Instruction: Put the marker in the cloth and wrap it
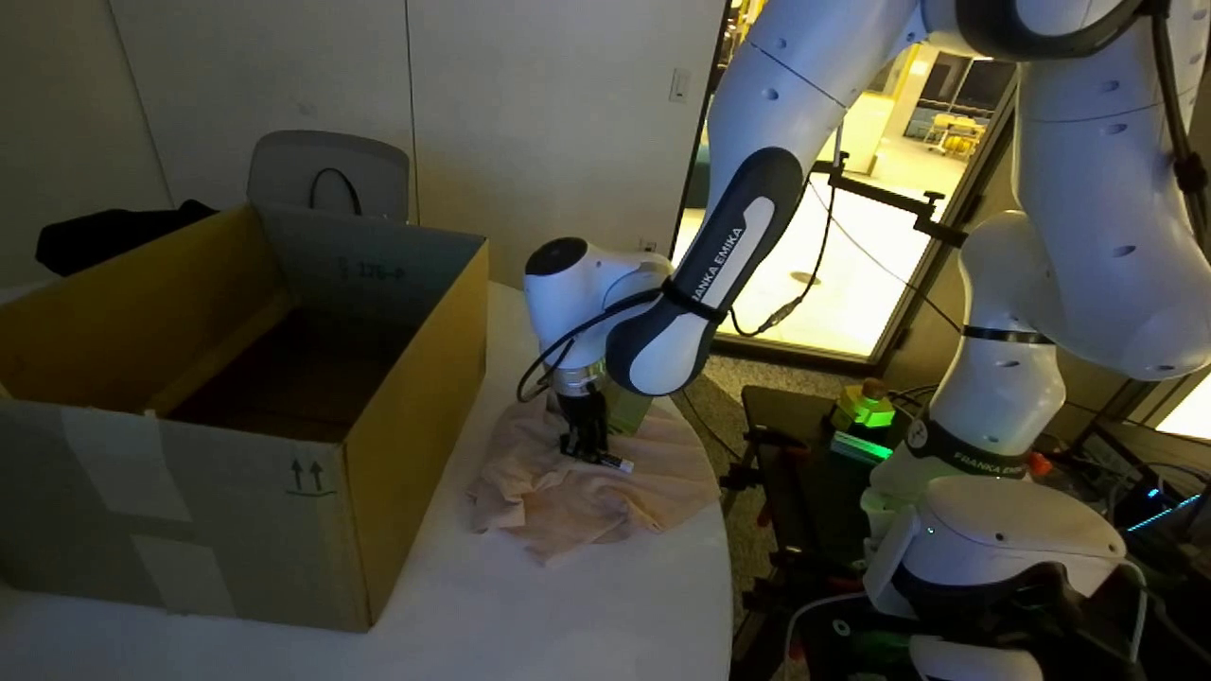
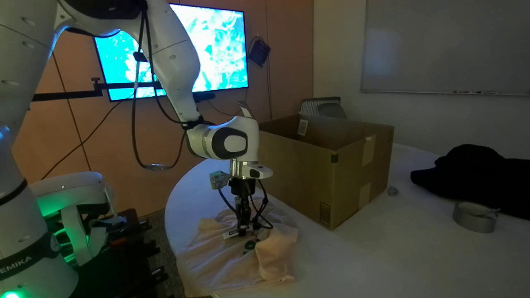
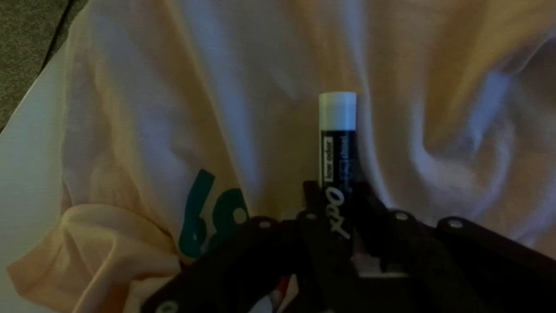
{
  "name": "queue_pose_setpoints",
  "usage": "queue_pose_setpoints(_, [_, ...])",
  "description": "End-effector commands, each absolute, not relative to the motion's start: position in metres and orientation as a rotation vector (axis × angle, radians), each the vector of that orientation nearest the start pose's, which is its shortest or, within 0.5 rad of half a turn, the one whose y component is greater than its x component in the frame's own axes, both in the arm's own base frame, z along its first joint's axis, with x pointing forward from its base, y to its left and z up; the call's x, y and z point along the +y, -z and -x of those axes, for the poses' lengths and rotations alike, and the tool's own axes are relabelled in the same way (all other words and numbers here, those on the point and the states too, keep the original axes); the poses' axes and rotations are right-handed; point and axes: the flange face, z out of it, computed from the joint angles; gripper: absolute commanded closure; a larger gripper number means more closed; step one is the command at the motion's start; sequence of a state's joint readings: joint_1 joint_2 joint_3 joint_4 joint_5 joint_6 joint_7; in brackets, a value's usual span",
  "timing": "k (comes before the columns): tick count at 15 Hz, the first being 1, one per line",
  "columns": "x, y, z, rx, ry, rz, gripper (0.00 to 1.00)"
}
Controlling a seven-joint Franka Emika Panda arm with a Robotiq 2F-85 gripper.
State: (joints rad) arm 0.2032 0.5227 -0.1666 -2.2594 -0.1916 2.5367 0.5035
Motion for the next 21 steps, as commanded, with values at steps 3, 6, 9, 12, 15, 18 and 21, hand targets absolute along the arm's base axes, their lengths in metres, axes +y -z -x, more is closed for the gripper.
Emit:
queue_pose_setpoints(3, [0.015, -0.124, -0.506, 0.523, -0.295, 3.314, 0.27])
queue_pose_setpoints(6, [0.026, -0.145, -0.502, 0.482, -0.254, 3.306, 0.03])
queue_pose_setpoints(9, [0.052, -0.162, -0.499, 0.387, -0.188, 3.283, 0.00])
queue_pose_setpoints(12, [0.089, -0.168, -0.499, 0.271, -0.143, 3.244, 0.00])
queue_pose_setpoints(15, [0.122, -0.158, -0.501, 0.169, -0.129, 3.165, 0.00])
queue_pose_setpoints(18, [0.139, -0.146, -0.499, 0.099, -0.141, 3.110, 0.00])
queue_pose_setpoints(21, [0.140, -0.133, -0.497, 0.070, -0.166, 3.091, 0.00])
